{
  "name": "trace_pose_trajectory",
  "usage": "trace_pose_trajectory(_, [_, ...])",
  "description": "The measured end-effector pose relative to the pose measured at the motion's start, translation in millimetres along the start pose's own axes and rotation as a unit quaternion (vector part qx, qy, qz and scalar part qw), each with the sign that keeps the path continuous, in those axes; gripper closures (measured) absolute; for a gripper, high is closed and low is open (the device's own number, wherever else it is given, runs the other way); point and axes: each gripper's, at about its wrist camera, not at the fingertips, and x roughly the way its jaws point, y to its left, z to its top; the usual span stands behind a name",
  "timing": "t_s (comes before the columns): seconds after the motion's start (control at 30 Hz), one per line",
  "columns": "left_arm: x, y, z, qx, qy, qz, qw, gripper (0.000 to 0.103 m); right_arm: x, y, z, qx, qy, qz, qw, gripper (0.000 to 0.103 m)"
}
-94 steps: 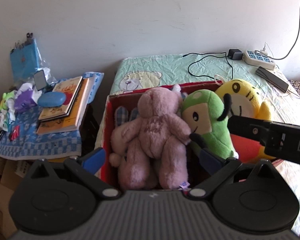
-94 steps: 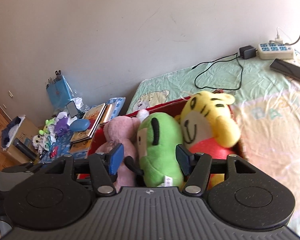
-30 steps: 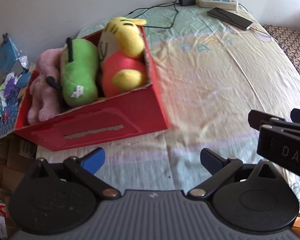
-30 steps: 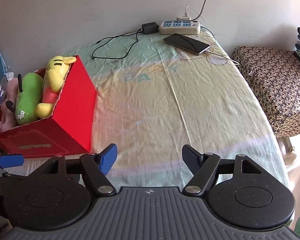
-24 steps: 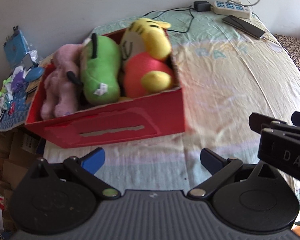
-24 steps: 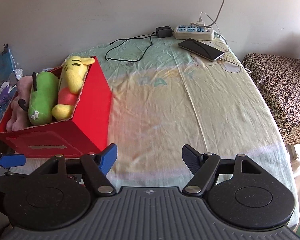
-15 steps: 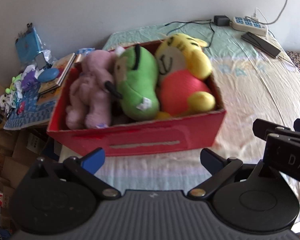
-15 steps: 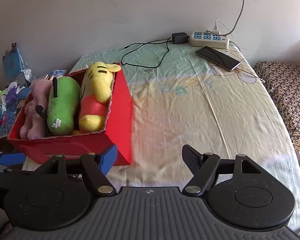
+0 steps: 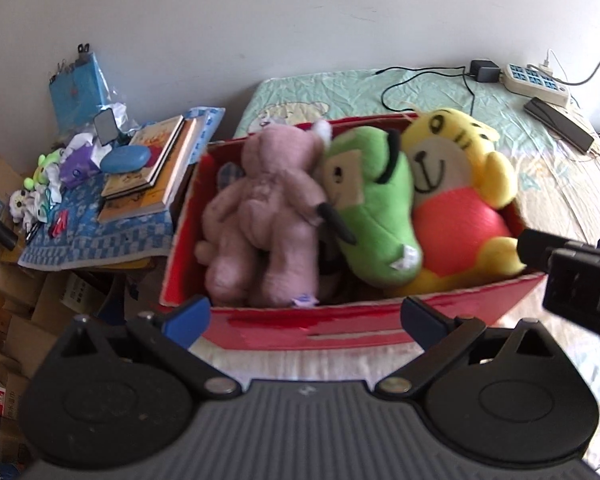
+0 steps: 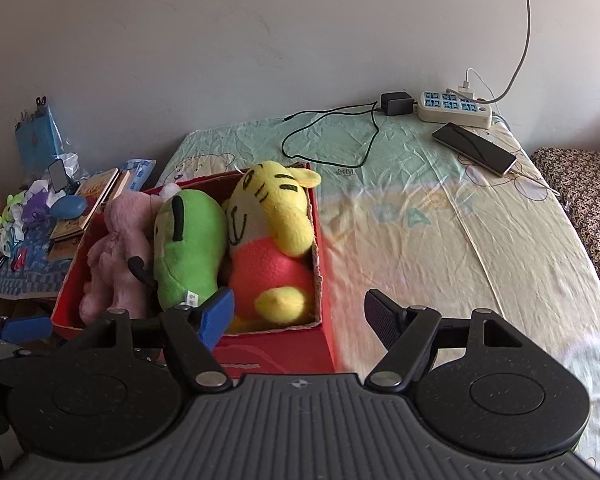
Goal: Organize objects
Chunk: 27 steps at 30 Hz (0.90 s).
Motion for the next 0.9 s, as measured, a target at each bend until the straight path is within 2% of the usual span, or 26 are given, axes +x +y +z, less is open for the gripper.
trace_pose_trajectory(0.27, [11,31,6,-0.002,-0.006,-0.011,0.9999,0.003,6,29,3,-0.005,-0.010,-0.012,1.000,0.028])
trace_pose_trajectory(0.57, [25,44,11,0.006,-0.005,-0.025,0.9997,0.003,14,42,1,-0.001,-0.012,-0.039,0.999,0.029])
trace_pose_trajectory(0.9, [40,49,14,0.012,0.013,-0.024,0.9996,0.003,28,46,2,0.008,0.005,-0.031,0.999,0.031])
